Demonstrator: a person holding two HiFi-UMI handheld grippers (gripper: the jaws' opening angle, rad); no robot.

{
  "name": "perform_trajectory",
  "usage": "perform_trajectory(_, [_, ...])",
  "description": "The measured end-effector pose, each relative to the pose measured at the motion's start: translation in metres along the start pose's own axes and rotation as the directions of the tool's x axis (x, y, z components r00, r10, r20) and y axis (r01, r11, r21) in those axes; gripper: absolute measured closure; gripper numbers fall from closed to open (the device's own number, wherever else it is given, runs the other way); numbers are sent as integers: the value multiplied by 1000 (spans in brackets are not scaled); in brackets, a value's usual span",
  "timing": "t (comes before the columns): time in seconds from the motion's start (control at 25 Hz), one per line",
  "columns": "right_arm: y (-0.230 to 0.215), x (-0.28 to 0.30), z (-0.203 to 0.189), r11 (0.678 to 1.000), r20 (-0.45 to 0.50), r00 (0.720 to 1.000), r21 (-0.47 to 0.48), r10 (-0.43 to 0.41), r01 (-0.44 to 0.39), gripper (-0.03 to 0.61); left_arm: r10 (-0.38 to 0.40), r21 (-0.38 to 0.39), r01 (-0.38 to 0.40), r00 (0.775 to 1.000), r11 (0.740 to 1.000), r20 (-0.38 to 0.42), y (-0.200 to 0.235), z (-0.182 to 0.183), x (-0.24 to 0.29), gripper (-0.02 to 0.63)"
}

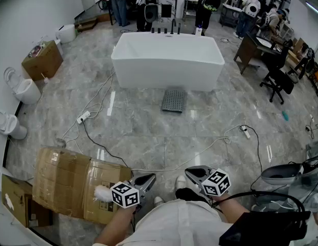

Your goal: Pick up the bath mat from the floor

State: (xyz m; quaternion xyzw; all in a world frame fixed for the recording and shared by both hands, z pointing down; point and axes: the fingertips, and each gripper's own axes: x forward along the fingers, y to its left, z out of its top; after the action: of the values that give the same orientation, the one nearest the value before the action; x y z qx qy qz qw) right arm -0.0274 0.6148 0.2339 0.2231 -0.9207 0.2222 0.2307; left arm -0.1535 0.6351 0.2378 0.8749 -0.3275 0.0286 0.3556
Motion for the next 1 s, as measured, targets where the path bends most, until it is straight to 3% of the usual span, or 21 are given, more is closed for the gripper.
perform_trajectory(0.48, [-116, 15, 56, 1000, 42, 999, -11, 22, -22, 572, 19, 119, -13, 998, 993, -52, 28, 86, 108, 607])
perform_trajectory(0.68, [-180, 7, 69, 999, 57, 997, 21, 48, -50, 571, 27, 131, -19, 998, 991, -53, 37, 120, 169, 607])
perform_trajectory(0.88, [-243, -2, 83, 998, 44, 998, -39, 52, -50, 569, 49, 136, -45, 998, 990, -30, 51, 153, 223, 607])
perform_trajectory(1.0, [-272, 1, 79, 999, 31, 999, -3, 45, -45, 568, 66, 123, -60, 997, 991, -46, 64, 160, 246, 606])
